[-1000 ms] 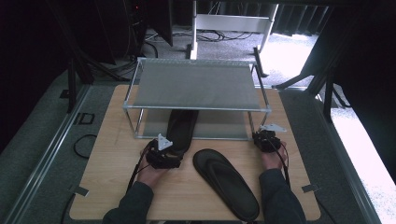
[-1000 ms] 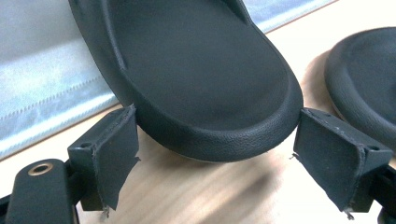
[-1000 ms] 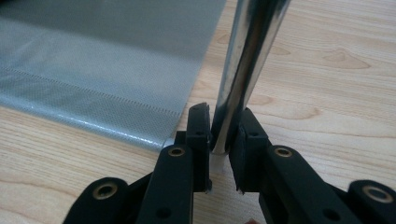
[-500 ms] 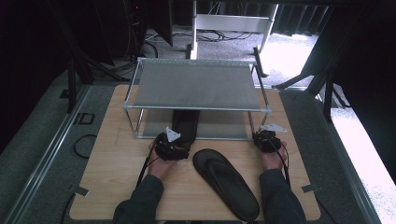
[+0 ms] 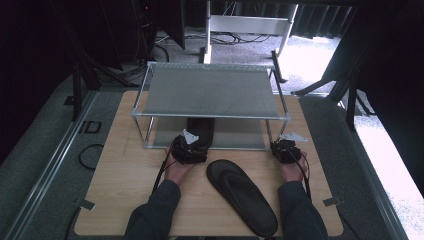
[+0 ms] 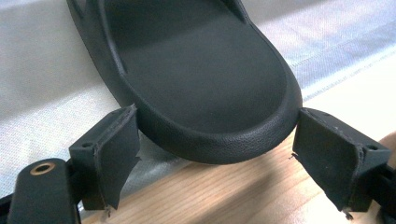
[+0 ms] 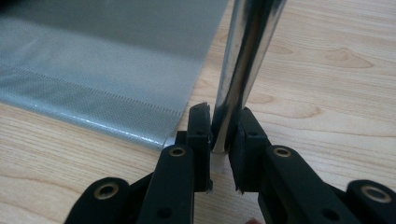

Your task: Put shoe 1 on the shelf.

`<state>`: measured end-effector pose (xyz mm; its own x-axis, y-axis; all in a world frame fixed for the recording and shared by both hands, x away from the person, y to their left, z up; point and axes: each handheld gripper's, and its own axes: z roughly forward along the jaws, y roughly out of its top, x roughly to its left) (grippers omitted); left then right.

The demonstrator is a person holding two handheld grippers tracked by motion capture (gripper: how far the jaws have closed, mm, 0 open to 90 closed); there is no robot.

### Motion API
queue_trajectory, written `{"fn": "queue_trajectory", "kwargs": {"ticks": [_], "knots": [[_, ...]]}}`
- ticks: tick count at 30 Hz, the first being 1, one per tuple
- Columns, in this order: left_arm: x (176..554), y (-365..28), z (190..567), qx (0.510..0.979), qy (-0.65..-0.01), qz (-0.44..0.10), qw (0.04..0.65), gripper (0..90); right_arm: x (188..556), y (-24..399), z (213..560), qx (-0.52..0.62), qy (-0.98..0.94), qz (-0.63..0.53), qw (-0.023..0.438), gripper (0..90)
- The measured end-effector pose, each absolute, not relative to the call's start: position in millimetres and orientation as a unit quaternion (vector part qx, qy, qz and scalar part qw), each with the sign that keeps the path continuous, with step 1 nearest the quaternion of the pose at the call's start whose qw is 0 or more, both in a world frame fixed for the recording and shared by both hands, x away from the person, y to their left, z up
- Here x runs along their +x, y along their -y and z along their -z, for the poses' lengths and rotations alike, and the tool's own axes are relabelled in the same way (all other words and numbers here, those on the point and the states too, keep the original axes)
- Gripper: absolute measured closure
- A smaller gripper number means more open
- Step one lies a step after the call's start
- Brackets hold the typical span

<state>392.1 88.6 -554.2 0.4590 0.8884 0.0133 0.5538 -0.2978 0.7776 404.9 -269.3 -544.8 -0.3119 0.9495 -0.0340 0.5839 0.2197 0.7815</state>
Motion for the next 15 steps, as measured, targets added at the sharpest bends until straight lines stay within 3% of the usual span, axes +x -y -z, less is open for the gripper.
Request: {"fn": "queue_trajectory", "kwargs": {"ticks": [11,15], "knots": [[396,-88,555,0.767,-0.474,-0.224,0.370,15.7,405,270,545,0.522,-0.734,-0.343,0.266,79.6],[395,-99,559,0.776,-0.469,-0.200,0.371,15.6,405,270,545,0.522,-0.734,-0.345,0.265,79.5]]}}
